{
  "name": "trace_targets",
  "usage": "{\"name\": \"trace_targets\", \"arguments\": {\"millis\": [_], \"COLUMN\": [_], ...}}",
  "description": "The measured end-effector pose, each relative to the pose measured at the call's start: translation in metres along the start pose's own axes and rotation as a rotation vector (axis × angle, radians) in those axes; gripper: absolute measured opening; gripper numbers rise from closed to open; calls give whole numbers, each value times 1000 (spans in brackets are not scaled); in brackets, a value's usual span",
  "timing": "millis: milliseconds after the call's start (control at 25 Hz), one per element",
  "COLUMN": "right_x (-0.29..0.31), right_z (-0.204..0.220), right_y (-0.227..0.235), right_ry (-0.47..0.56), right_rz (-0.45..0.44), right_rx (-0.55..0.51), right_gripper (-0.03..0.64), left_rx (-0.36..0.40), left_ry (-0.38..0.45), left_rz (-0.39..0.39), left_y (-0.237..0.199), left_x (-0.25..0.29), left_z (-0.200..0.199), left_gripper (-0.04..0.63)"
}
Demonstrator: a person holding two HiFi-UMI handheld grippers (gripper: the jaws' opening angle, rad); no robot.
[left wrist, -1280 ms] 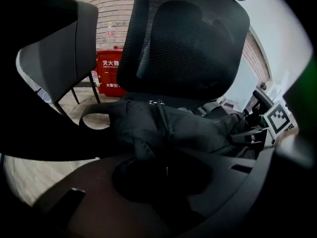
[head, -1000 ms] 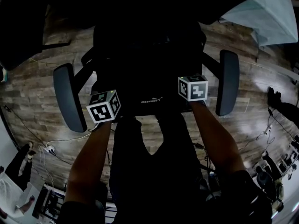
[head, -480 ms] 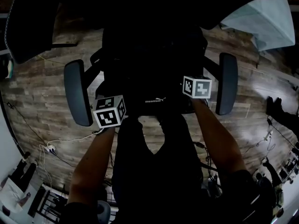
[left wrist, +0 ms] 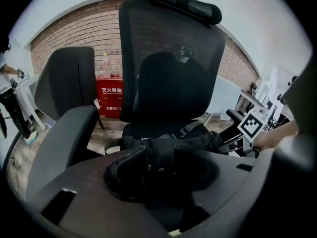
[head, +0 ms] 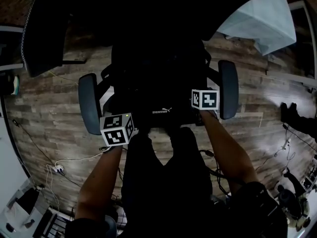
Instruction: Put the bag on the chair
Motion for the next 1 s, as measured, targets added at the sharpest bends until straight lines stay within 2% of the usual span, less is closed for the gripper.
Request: {"name": "trace_targets", "arguments": {"millis": [200, 560, 680, 720, 760, 840, 1000], "right_x": [-40, -126, -159, -172, -185, -213, -265], "right_z": [-13, -66, -77, -80, -85, -95, -113], "right_y": [-11, -20, -30, -35, -40, -51, -66], "right_ry": [68, 239, 296, 316, 340, 393, 494], "right_rz": [23, 2, -37, -55, -72, -84, -46], "right_rx": [-5, -72, -95, -107, -125, -170, -236], "right_gripper": [272, 272, 268, 261, 249, 225, 175], "left_rx": [4, 1, -12, -4, 10, 35, 38], "left_ry": [31, 107, 138, 147, 157, 185, 251], "left_rz": [56, 119, 134, 135, 138, 163, 212], "left_y": [12, 41, 50, 53, 58, 69, 87], "left_x": [-28, -56, -80, -89, -97, -113, -145], "left_z": [-23, -76, -93, -98, -104, -115, -140], "left_gripper": [192, 175, 156, 133, 77, 66, 64]}}
Point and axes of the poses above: the fingertips, and each gripper's own axes: x forward along the fingers, y to its right, z out of its underside, the point moved 4 cm from there along -x, backward along the fingers, and after that the axes turned 9 degrees about -x, right-handed, at the moved point
